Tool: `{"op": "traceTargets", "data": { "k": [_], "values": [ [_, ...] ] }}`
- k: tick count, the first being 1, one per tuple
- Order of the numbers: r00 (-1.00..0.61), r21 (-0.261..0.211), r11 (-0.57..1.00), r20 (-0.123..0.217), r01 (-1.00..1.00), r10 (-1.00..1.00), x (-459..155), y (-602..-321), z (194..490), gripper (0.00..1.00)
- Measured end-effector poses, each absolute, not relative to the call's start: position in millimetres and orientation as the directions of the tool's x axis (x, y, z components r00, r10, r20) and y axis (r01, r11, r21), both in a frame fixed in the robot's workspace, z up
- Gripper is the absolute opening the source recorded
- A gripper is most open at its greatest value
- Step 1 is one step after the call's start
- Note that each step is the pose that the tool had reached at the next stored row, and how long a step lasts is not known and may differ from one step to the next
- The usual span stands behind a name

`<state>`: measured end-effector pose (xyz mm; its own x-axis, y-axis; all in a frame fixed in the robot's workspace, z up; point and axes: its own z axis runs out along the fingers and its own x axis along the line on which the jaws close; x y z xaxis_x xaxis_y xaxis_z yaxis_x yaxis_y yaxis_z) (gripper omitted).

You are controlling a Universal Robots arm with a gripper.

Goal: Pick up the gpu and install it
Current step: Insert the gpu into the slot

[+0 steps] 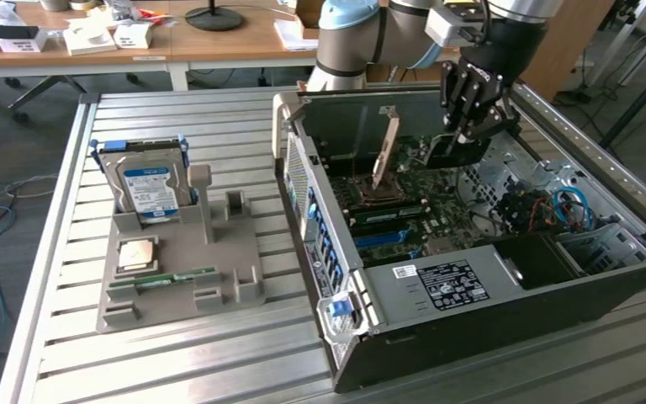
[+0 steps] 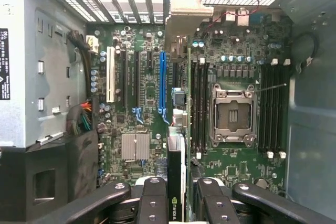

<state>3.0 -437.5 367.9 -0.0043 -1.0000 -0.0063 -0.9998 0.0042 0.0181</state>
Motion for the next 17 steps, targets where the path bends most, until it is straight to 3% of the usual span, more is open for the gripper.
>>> {"op": "traceTargets", "data": {
  "k": [17],
  "values": [
    [-0.004, 0.018, 0.004, -0.011, -1.000, -1.000, 1.2, -437.8, 361.1, 0.27]
  ]
}}
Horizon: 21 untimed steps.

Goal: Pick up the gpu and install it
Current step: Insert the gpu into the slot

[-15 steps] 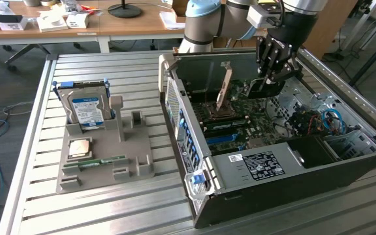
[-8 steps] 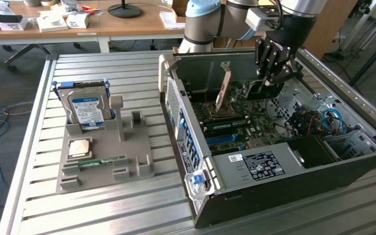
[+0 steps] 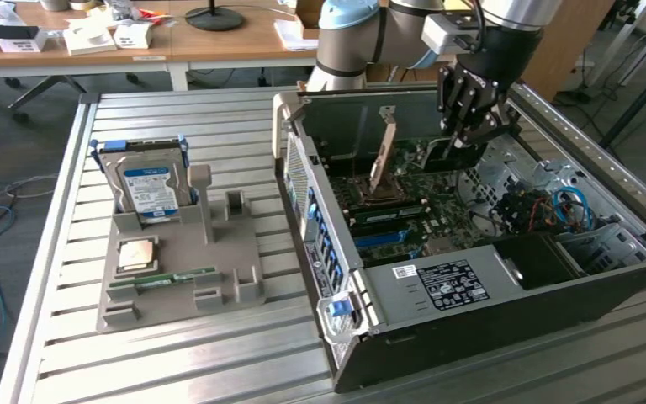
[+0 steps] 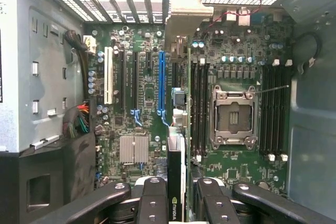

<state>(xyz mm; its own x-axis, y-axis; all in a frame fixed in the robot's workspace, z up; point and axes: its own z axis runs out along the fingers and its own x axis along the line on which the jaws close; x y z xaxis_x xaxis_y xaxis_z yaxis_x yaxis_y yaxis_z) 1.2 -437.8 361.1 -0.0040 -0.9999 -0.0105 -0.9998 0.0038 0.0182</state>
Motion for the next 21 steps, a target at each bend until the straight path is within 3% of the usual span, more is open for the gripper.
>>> {"op": "traceTargets", "data": {
  "k": [21],
  "values": [
    [-0.004, 0.018, 0.004, -0.011, -1.000, -1.000, 0.6, -438.2, 355.3, 0.27]
  ]
}}
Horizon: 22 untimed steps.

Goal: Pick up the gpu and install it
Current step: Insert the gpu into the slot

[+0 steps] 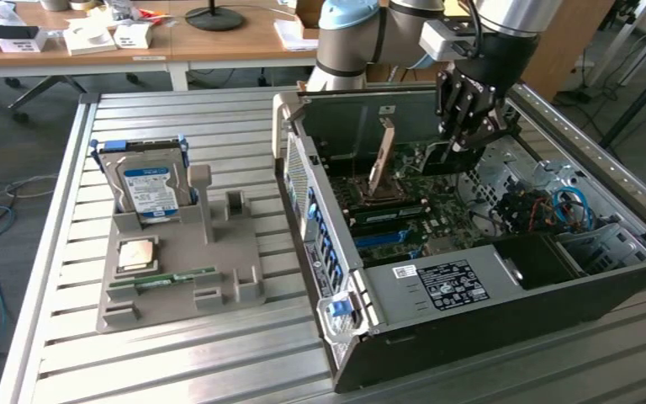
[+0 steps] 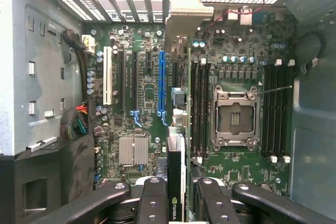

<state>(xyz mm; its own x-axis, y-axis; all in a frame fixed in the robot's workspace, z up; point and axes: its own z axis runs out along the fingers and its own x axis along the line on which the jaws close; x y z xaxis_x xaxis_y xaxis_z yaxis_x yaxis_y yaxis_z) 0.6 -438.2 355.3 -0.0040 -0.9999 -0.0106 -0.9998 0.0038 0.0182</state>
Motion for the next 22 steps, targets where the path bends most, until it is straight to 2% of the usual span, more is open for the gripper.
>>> {"op": "traceTargets", "data": {
  "k": [22],
  "values": [
    [-0.004, 0.018, 0.004, -0.011, -1.000, -1.000, -1.4, -438.1, 349.7, 0.27]
  ]
}}
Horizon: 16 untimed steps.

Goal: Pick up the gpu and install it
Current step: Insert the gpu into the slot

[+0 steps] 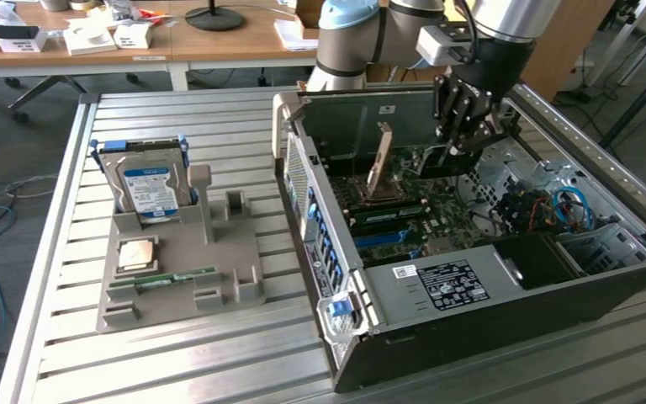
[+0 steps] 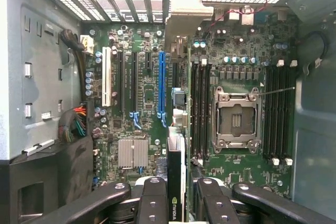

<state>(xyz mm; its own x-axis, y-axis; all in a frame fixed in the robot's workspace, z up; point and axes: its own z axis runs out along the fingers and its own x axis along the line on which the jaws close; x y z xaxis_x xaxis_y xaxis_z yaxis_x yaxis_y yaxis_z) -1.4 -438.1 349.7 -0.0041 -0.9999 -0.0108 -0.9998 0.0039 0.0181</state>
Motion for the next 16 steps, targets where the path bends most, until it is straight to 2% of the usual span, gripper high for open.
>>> {"op": "traceTargets", "data": {
  "k": [16],
  "values": [
    [-0.004, 0.013, 0.004, -0.011, -1.000, -1.000, -6.2, -438.1, 348.3, 0.27]
  ]
}}
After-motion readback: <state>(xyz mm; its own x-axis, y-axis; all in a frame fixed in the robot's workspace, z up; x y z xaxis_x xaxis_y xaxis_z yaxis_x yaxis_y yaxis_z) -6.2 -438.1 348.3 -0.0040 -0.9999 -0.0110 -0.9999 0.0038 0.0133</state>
